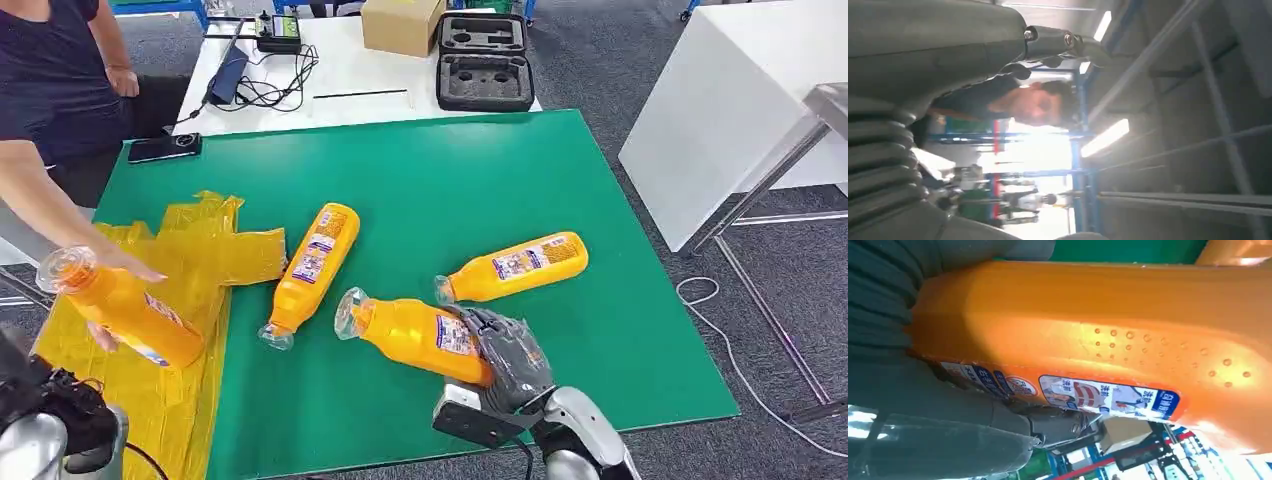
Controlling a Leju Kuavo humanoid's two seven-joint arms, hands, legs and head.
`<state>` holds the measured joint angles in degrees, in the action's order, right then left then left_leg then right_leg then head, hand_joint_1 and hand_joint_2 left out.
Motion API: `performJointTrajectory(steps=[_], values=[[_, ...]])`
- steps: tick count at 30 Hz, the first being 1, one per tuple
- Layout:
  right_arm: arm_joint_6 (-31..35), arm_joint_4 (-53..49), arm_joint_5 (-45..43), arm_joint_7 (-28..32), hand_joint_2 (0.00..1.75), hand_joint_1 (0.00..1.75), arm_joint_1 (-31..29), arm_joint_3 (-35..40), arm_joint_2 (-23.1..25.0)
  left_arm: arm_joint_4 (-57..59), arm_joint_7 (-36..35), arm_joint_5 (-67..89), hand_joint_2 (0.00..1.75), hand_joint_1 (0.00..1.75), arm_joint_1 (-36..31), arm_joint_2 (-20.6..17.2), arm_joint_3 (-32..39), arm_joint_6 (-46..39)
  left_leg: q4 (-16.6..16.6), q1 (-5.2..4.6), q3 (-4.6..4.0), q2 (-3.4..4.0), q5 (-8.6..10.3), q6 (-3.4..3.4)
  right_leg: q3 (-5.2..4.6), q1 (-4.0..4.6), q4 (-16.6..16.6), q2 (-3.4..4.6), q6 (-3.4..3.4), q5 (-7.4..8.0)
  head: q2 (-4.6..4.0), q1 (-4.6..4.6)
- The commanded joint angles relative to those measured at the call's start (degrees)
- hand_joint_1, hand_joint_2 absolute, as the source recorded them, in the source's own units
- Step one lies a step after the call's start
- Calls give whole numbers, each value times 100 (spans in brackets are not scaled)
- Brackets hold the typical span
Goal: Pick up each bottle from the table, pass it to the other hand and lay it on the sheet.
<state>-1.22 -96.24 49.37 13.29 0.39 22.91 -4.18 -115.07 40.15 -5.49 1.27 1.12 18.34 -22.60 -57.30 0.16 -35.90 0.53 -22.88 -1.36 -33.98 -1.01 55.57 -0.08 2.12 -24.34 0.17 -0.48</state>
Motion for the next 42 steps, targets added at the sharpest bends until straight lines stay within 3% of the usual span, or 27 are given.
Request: performJointTrajectory(steps=[1, 11, 17, 25, 28, 33, 38, 39, 42], values=[[68, 72, -215, 84, 175, 175, 16, -180, -73, -281, -15, 2, 0, 0, -503, -371, -613, -64, -4, 7, 8, -14, -7, 6, 14, 7, 0, -12, -9, -7, 0, -2], [60, 70, -242, 84, 175, 175, 16, -198, -66, -293, -15, -5, 0, 0, -506, -394, -621, -56, 0, 2, 9, -12, -4, 5, 11, 2, -1, -9, -7, -6, 0, -2], [304, -8, -591, 281, 175, 175, -39, -711, 215, 86, -42, -369, 0, 0, -654, -612, -1025, 41, -1, 3, 9, -17, -3, 6, 12, 3, 1, -14, -9, -7, 0, -2], [418, -183, -820, 454, 175, 175, -96, -1176, 391, 821, -510, -875, 0, 0, -799, -839, -1306, 875, 0, 5, 26, -20, -9, 11, 30, 5, 0, -14, -15, -13, 0, -2], [709, -137, -725, 539, 175, 175, -179, -1307, 413, 1150, -699, -1080, 0, 0, -844, -732, -1556, 1333, 3, 2, 28, -24, -6, 9, 32, 1, -1, -19, -13, -13, 0, -2], [732, -136, -810, 585, 175, 175, -155, -1324, 441, 1147, -702, -1056, 0, 0, -828, -667, -1609, 1363, -1, 3, 28, -12, -9, 6, 31, 2, -3, -7, -11, -11, 0, 0], [790, -179, -979, 711, 175, 175, -168, -1210, 512, 1612, -883, -1350, 0, 0, -905, -480, -1716, 2107, 2, 4, 30, -20, -8, 8, 36, 2, -4, -18, -14, -14, 0, 0], [794, -211, -963, 713, 175, 175, -174, -1164, 516, 1704, -900, -1394, 175, 0, -907, -443, -1696, 2168, 5, 0, 18, -12, -1, 4, 20, -3, -4, -13, -8, -7, 0, -2], [686, -233, -696, 506, 175, 175, -358, -979, 513, 1850, -1032, -1470, 175, 0, -924, -365, -1714, 2422, 3, -1, 14, -5, -2, 4, 15, -2, -2, -4, -8, -5, 0, -2]])
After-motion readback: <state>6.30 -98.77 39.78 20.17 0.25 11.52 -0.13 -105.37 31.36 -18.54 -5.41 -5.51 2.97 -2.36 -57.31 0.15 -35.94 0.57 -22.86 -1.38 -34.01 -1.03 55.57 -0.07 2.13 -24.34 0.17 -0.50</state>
